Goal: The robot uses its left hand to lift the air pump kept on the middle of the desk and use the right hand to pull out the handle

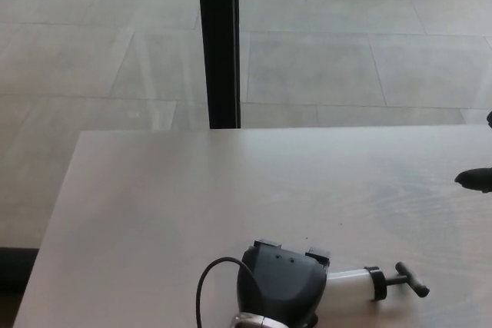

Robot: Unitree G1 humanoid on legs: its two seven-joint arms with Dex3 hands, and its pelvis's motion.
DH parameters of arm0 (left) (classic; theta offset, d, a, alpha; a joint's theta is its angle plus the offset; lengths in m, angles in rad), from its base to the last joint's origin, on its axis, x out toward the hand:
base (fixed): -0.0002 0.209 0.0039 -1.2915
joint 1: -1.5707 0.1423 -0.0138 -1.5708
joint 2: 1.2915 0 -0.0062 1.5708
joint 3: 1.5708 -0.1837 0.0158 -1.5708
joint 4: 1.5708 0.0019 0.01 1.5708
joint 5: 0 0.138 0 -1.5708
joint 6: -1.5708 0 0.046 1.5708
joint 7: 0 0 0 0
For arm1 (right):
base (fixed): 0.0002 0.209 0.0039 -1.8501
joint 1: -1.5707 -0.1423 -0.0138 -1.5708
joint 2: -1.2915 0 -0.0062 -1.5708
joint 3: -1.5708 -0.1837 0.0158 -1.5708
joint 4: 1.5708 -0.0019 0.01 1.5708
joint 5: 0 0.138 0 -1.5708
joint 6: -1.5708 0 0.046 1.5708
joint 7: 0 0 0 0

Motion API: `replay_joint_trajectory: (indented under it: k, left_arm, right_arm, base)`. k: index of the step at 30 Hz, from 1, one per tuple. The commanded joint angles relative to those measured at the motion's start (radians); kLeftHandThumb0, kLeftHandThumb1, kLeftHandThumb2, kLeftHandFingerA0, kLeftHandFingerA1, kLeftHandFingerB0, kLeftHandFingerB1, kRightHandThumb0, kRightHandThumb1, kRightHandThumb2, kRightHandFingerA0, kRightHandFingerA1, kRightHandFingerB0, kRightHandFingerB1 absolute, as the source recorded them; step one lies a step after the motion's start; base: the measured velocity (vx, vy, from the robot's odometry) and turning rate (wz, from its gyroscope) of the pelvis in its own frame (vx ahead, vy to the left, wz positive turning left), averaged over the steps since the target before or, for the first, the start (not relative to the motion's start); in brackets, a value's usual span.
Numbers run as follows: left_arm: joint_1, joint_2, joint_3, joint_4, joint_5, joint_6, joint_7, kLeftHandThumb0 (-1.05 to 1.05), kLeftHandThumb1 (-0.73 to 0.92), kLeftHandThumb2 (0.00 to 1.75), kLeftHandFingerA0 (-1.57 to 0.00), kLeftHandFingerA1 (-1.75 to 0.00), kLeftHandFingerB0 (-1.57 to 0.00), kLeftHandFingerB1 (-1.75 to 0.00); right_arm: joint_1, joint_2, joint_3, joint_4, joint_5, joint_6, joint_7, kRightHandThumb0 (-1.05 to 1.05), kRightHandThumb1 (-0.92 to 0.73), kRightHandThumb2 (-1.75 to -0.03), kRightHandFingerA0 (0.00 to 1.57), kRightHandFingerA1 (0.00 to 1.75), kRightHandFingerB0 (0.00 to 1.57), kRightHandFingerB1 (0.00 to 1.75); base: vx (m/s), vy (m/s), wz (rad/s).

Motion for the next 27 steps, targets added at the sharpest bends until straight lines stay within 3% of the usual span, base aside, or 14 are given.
replay_joint_trajectory:
  k: [1, 4, 10, 13, 15, 16, 17, 18, 19, 20, 21, 22, 23, 27]
  left_arm:
    - [0.075, 0.027, 0.011, 0.075, -0.109, -0.048, -0.073, -0.08, 0.58, 0.71, -0.88, -1.63, -0.80, -0.84]
    - [0.095, 0.025, 0.042, 0.098, -0.139, -0.076, -0.025, -0.11, 0.66, 0.84, -0.88, -1.63, -0.80, -0.97]
    - [0.097, 0.011, 0.066, 0.113, -0.136, -0.057, -0.032, -0.20, 0.73, 0.79, -0.82, -1.67, -0.77, -1.09]
    - [0.113, 0.042, 0.127, 0.086, -0.198, -0.164, 0.066, -0.14, 0.58, 1.13, -0.90, -1.75, -0.81, -1.28]
    - [0.117, 0.048, 0.133, 0.084, -0.201, -0.181, 0.070, -0.14, 0.56, 1.16, -0.89, -1.75, -0.81, -1.29]
    - [0.123, 0.065, 0.150, 0.056, -0.220, -0.209, 0.067, -0.16, 0.51, 1.17, -1.18, -1.36, -0.93, -1.12]
    - [0.125, 0.078, 0.171, 0.023, -0.243, -0.231, 0.057, -0.16, 0.51, 1.17, -1.18, -1.36, -0.93, -1.12]
    - [0.118, 0.093, 0.184, -0.008, -0.255, -0.239, 0.029, -0.15, 0.49, 1.16, -1.18, -1.37, -0.94, -1.15]
    - [0.114, 0.103, 0.208, -0.028, -0.281, -0.267, 0.033, -0.09, 0.47, 1.23, -0.91, -1.75, -0.79, -1.44]
    - [0.112, 0.115, 0.224, -0.052, -0.297, -0.284, 0.025, -0.07, 0.45, 1.25, -0.91, -1.75, -0.80, -1.50]
    - [0.102, 0.141, 0.248, -0.091, -0.324, -0.326, 0.021, -0.10, 0.46, 1.22, -1.23, -1.44, -1.01, -1.26]
    - [0.103, 0.145, 0.264, -0.116, -0.340, -0.333, 0.015, -0.09, 0.47, 1.22, -1.23, -1.46, -1.01, -1.28]
    - [0.105, 0.151, 0.284, -0.145, -0.366, -0.347, 0.004, -0.05, 0.44, 1.33, -0.93, -1.75, -0.82, -1.52]
    - [0.105, 0.160, 0.331, -0.207, -0.434, -0.357, -0.057, -0.08, 0.43, 1.36, -0.94, -1.75, -0.82, -1.56]
  right_arm:
    - [-0.008, 0.000, -0.005, 0.004, -0.002, -0.006, -0.023, -0.68, -0.77, -0.63, 0.76, 1.14, 0.69, 0.54]
    - [-0.009, 0.007, 0.000, 0.004, -0.007, -0.005, -0.032, -0.69, -0.76, -0.63, 0.77, 1.16, 0.69, 0.55]
    - [-0.003, 0.022, -0.005, 0.002, -0.008, -0.001, -0.062, -0.67, -0.73, -0.63, 0.78, 1.15, 0.72, 0.55]
    - [0.011, 0.024, 0.003, 0.003, -0.023, 0.009, -0.073, -0.67, -0.72, -0.62, 0.76, 1.14, 0.73, 0.57]
    - [0.020, 0.025, 0.006, 0.004, -0.024, 0.007, -0.072, -0.67, -0.71, -0.62, 0.75, 1.15, 0.73, 0.57]
    - [0.036, 0.026, 0.010, 0.003, -0.027, 0.003, -0.066, -0.67, -0.72, -0.62, 0.75, 1.14, 0.73, 0.57]
    - [0.044, 0.026, 0.013, 0.002, -0.027, 0.003, -0.063, -0.67, -0.72, -0.62, 0.75, 1.14, 0.73, 0.57]
    - [0.047, 0.023, 0.014, 0.007, -0.025, 0.002, -0.057, -0.68, -0.70, -0.62, 0.74, 1.13, 0.72, 0.56]
    - [0.045, 0.021, 0.015, 0.019, -0.026, -0.005, -0.054, -0.68, -0.70, -0.62, 0.74, 1.13, 0.72, 0.55]
    - [0.044, 0.022, 0.017, 0.023, -0.026, -0.010, -0.051, -0.67, -0.71, -0.61, 0.76, 1.14, 0.73, 0.56]
    - [0.046, 0.021, 0.021, 0.022, -0.027, -0.007, -0.050, -0.64, -0.71, -0.61, 0.76, 1.13, 0.71, 0.56]
    - [0.045, 0.021, 0.023, 0.024, -0.030, -0.008, -0.052, -0.63, -0.70, -0.61, 0.76, 1.12, 0.72, 0.55]
    - [0.043, 0.019, 0.027, 0.030, -0.036, -0.015, -0.050, -0.62, -0.71, -0.61, 0.76, 1.13, 0.71, 0.56]
    - [0.038, 0.013, 0.035, 0.043, -0.054, -0.010, -0.059, -0.62, -0.71, -0.61, 0.78, 1.10, 0.72, 0.54]
  base:
    - [0.00, 0.000, 0.00]
    - [0.00, 0.000, 0.00]
    - [0.00, 0.000, 0.00]
    - [0.00, 0.000, 0.00]
    - [0.00, 0.000, 0.00]
    - [0.00, 0.000, 0.00]
    - [0.00, 0.000, 0.00]
    - [0.00, 0.000, 0.00]
    - [0.00, 0.000, 0.00]
    - [0.00, 0.000, 0.00]
    - [0.00, 0.000, 0.00]
    - [0.00, 0.000, 0.00]
    - [0.00, 0.000, 0.00]
    - [0.00, 0.000, 0.00]
